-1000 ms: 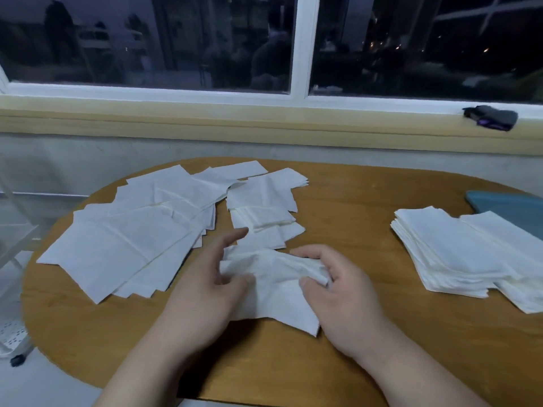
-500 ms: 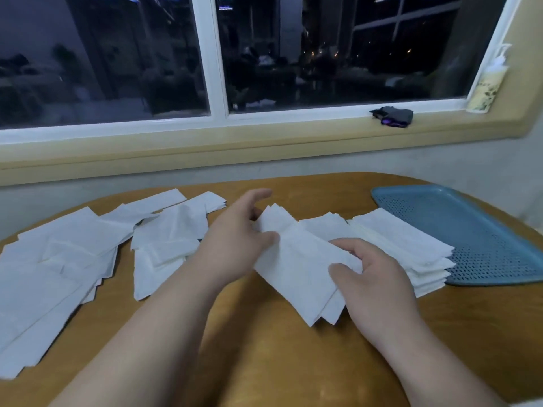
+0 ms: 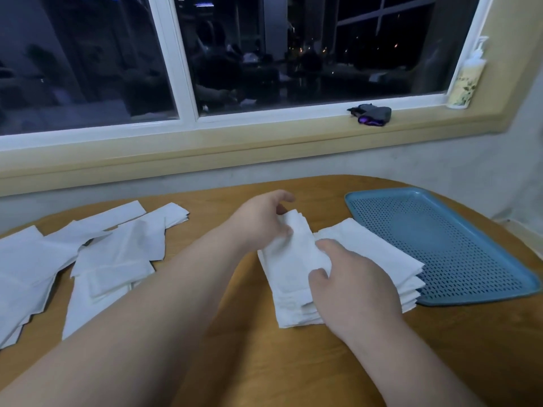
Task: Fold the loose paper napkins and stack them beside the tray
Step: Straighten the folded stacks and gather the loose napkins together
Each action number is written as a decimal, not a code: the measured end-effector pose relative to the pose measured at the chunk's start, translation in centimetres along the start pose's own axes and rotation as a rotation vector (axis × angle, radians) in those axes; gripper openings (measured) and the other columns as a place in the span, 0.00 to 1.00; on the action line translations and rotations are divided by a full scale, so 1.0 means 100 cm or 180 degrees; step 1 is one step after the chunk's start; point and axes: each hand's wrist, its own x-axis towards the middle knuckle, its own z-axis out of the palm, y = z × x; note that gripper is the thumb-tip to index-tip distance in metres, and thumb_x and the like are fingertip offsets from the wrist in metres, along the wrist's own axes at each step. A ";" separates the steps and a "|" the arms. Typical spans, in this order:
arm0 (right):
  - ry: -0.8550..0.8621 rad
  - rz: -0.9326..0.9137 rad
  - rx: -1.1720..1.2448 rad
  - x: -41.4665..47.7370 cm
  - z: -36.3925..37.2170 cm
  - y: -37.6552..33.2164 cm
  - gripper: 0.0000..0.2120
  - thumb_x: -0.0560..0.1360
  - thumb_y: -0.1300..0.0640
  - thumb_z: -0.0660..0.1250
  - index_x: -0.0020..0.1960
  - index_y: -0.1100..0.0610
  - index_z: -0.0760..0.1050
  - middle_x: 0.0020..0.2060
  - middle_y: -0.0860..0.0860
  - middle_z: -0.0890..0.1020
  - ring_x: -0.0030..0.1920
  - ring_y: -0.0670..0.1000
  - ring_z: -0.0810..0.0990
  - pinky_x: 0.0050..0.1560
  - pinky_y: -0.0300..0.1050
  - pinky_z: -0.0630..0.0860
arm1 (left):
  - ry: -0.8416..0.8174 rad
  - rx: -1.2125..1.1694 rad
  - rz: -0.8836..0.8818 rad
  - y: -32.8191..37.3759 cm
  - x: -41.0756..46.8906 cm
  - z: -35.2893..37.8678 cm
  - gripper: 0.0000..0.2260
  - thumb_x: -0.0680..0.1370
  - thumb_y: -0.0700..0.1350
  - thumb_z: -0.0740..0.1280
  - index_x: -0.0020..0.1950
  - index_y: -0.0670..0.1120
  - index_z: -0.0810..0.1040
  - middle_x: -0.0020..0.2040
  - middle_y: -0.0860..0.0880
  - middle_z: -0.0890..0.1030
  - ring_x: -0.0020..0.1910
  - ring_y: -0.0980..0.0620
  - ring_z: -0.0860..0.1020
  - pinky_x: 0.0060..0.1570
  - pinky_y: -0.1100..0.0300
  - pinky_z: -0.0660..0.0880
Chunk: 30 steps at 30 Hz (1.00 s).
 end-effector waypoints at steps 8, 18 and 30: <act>0.0580 -0.0210 -0.0295 -0.013 0.007 0.014 0.15 0.76 0.47 0.61 0.59 0.48 0.79 0.49 0.47 0.73 0.49 0.51 0.74 0.44 0.47 0.74 | 0.0366 0.0121 0.0130 -0.016 -0.012 0.012 0.20 0.77 0.52 0.71 0.69 0.54 0.75 0.60 0.54 0.74 0.62 0.53 0.73 0.58 0.61 0.69; 0.0387 -0.1229 0.0137 -0.040 0.041 -0.036 0.13 0.73 0.45 0.56 0.44 0.46 0.78 0.35 0.41 0.72 0.39 0.44 0.73 0.34 0.40 0.73 | 0.0905 0.0062 0.0089 -0.077 -0.136 -0.020 0.10 0.77 0.50 0.70 0.58 0.57 0.80 0.58 0.63 0.75 0.55 0.65 0.73 0.49 0.74 0.67; -0.0571 -0.1694 0.0302 -0.007 0.124 -0.154 0.13 0.79 0.48 0.58 0.58 0.49 0.77 0.52 0.44 0.75 0.59 0.50 0.72 0.52 0.45 0.73 | 0.1586 0.0673 -0.0962 -0.180 -0.246 -0.054 0.11 0.76 0.46 0.69 0.58 0.54 0.81 0.56 0.61 0.74 0.61 0.57 0.72 0.59 0.64 0.66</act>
